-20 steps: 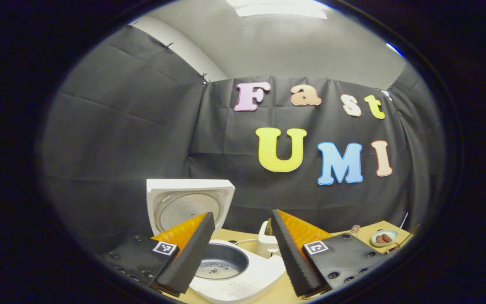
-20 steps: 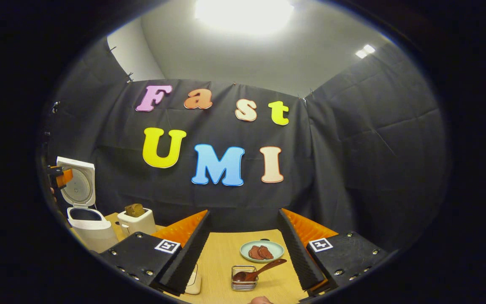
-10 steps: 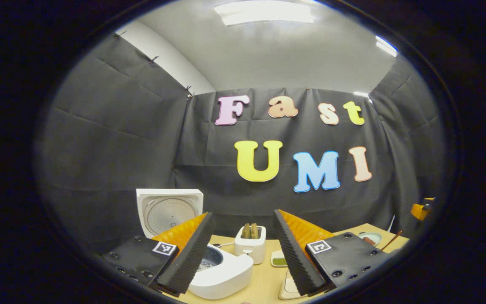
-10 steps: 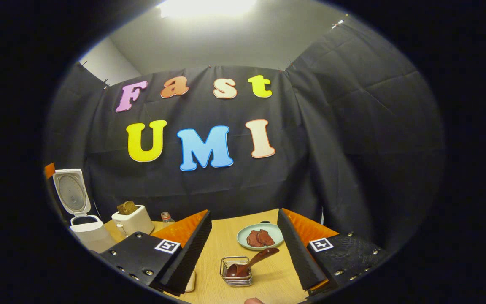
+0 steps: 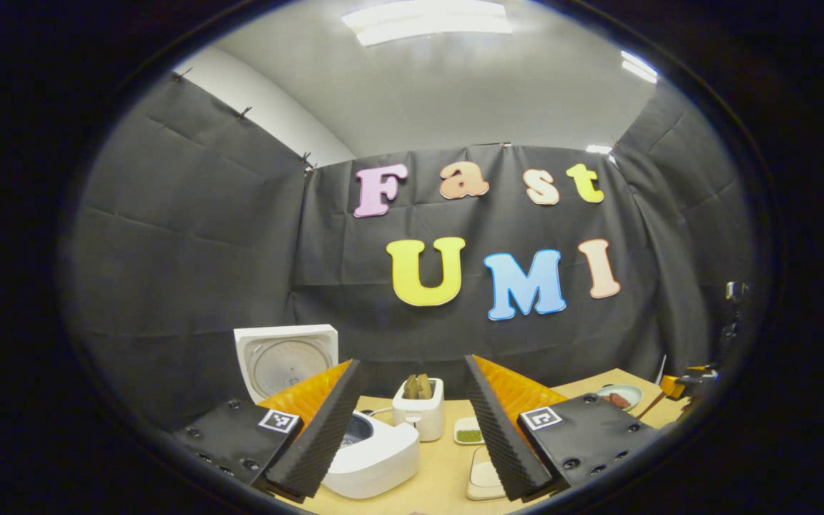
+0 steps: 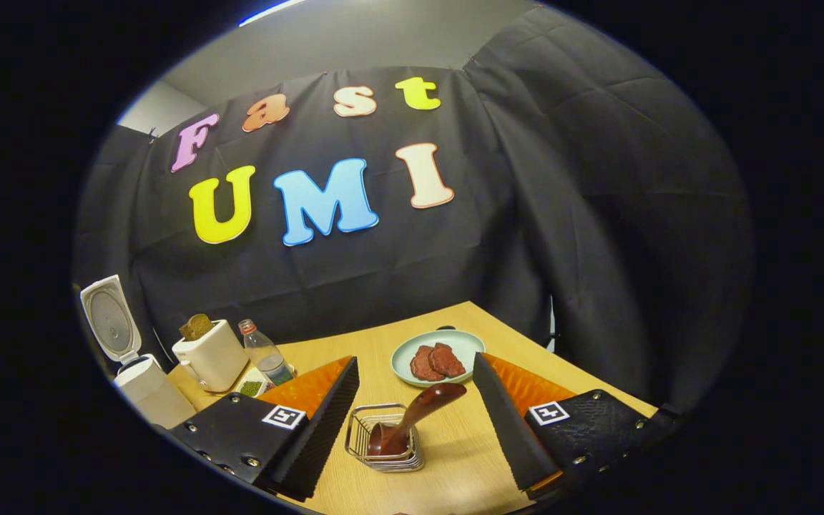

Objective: Close the left gripper, press the button to open the rice cooker; take a wooden spoon from the chopstick holder with the right hand, scoop a spoonful of rice and pour it into the rice cooker, then put the wooden spoon back into the chopstick holder.

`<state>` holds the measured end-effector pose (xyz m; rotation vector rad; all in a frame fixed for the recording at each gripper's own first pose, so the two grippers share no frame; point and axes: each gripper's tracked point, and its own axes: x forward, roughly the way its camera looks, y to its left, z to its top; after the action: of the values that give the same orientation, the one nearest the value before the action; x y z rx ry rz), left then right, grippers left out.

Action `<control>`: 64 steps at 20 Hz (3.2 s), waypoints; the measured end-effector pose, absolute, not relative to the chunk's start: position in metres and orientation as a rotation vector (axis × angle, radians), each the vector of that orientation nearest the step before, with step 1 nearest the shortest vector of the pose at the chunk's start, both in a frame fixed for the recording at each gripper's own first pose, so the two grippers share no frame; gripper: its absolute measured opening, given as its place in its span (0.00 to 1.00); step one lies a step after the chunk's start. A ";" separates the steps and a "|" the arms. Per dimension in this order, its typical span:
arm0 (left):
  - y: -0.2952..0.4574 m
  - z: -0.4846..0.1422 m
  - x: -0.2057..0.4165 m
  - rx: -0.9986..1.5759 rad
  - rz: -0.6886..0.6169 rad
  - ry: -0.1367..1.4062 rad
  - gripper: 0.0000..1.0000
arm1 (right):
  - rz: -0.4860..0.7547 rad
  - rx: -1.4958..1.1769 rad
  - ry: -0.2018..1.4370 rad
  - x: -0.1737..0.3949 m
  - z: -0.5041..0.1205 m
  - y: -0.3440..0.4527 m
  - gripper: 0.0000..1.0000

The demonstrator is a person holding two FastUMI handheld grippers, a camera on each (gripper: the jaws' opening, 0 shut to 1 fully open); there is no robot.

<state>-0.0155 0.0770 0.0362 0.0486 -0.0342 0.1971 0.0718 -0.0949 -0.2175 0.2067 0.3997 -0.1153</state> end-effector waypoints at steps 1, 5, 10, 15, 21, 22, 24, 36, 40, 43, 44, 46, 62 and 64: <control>0.075 0.038 -0.017 0.055 0.200 -0.032 0.96 | -0.114 0.216 0.421 0.074 -0.228 -0.096 0.98; 0.073 0.034 -0.023 0.080 0.215 -0.018 0.97 | -0.108 0.281 0.520 0.078 -0.270 -0.093 0.98; 0.077 0.032 -0.030 0.092 0.257 -0.005 0.97 | -0.065 0.347 0.646 0.083 -0.311 -0.080 0.81; 0.088 0.030 -0.038 0.102 0.316 0.004 0.96 | -0.002 0.359 0.664 0.091 -0.314 -0.068 0.31; 0.103 0.025 -0.043 0.068 0.346 -0.003 0.99 | 0.045 0.290 0.656 0.094 -0.288 -0.059 0.14; 0.106 0.023 -0.043 0.066 0.341 -0.003 0.99 | 0.045 0.288 0.652 0.094 -0.279 -0.060 0.13; 0.114 0.022 -0.043 0.073 0.335 -0.011 0.99 | 0.041 0.281 0.621 0.093 -0.258 -0.058 0.14; 0.182 -0.007 -0.033 -0.013 0.275 0.013 0.96 | 0.068 0.201 0.476 0.090 -0.162 0.012 0.14; 0.210 -0.010 -0.038 -0.016 0.275 0.014 0.99 | 0.114 0.227 0.471 0.089 -0.157 0.053 0.13; 0.232 -0.014 -0.042 -0.018 0.284 0.017 0.96 | 0.110 0.208 0.489 0.088 -0.165 0.075 0.14; 0.241 -0.018 -0.042 -0.017 0.290 0.021 0.96 | 0.107 0.214 0.477 0.091 -0.165 0.082 0.14; 0.256 -0.023 -0.045 -0.020 0.298 0.031 0.99 | 0.124 0.217 0.510 0.091 -0.175 0.101 0.04; 0.329 -0.046 -0.075 0.056 0.358 0.112 0.99 | 0.097 0.075 0.523 0.099 -0.273 0.174 0.05; 0.331 -0.045 -0.080 0.063 0.360 0.111 0.99 | 0.086 0.055 0.543 0.097 -0.288 0.179 0.05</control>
<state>-0.0797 0.3313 -0.0450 0.0629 0.1113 0.3597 0.0971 0.1795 -0.2884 0.0555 0.5427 0.0859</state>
